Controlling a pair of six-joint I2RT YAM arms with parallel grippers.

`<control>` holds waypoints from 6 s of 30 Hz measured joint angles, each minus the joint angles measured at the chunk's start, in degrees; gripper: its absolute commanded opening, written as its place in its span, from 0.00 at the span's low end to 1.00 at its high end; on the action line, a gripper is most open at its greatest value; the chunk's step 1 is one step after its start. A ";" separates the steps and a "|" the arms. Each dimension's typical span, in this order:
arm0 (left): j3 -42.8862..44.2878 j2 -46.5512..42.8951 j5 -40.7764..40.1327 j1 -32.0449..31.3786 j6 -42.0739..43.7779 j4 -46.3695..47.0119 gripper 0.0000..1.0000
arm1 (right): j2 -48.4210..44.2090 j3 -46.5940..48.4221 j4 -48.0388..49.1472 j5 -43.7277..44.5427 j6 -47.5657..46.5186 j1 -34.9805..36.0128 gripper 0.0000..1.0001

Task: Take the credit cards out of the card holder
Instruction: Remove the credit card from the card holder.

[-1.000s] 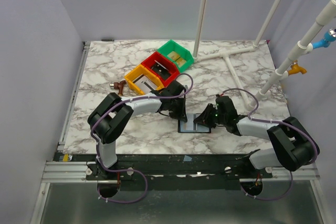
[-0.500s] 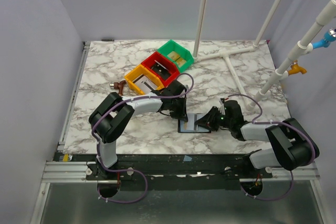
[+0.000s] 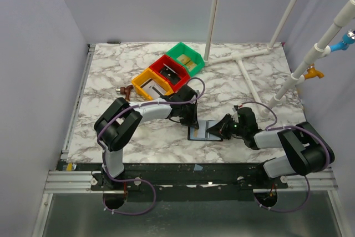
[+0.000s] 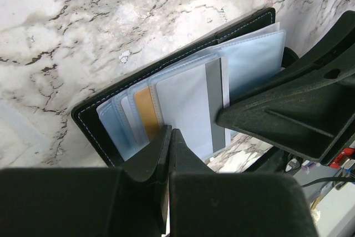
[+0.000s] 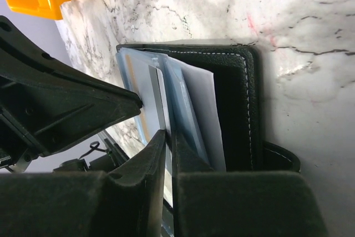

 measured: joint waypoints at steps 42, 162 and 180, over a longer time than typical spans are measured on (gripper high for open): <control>-1.11 -0.87 2.84 1.38 1.68 0.52 0.13 | -1.64 -0.04 -2.36 1.33 -4.48 -1.46 0.05; 3.76 2.14 -0.50 0.83 1.53 -3.41 0.00 | -19.08 -1.97 -18.14 10.14 -8.79 -6.45 0.01; 3.76 0.57 -0.42 1.20 1.90 -6.25 0.03 | -25.75 6.71 -30.93 12.55 -11.23 -6.45 0.01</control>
